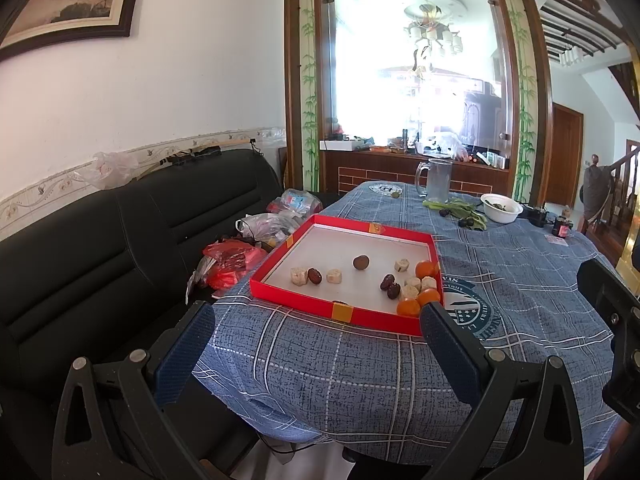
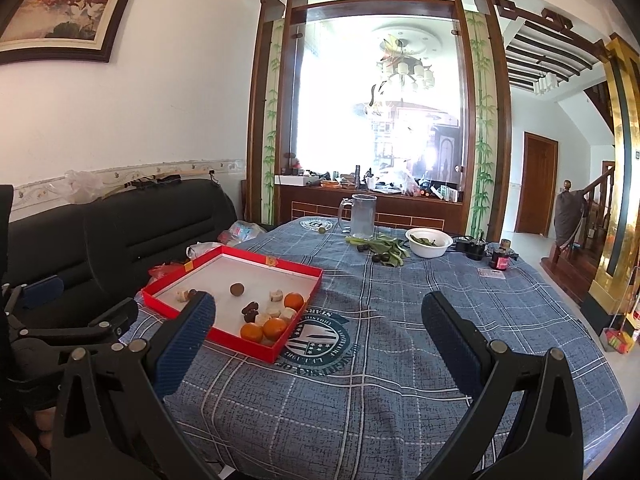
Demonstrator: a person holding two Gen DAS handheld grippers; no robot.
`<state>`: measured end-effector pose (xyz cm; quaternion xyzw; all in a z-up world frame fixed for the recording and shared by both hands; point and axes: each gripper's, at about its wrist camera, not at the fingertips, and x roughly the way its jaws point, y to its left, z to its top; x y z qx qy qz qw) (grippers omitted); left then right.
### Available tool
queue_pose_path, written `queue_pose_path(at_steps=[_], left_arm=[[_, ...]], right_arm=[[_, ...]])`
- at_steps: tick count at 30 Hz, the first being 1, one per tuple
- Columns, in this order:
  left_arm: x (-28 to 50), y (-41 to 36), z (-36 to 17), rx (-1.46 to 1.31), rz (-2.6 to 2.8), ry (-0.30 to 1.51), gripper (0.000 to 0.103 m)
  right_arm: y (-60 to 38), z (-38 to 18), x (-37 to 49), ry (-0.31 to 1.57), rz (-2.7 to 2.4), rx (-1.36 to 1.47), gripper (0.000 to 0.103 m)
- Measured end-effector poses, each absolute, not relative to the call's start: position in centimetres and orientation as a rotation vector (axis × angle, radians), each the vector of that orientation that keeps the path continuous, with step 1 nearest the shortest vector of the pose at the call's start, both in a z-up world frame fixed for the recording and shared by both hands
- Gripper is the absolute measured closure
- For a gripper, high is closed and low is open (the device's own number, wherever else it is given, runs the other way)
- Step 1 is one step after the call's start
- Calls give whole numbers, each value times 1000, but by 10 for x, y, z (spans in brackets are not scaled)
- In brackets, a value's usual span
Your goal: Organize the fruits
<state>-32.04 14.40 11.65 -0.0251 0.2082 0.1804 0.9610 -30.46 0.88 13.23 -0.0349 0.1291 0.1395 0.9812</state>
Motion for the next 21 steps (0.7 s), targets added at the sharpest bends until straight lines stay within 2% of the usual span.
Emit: queue_pose_path(at_steps=[21], left_arm=[[-320,148,117,-48,364,424,0]], right_arm=[[7,134,-302,272,288,-68,0]])
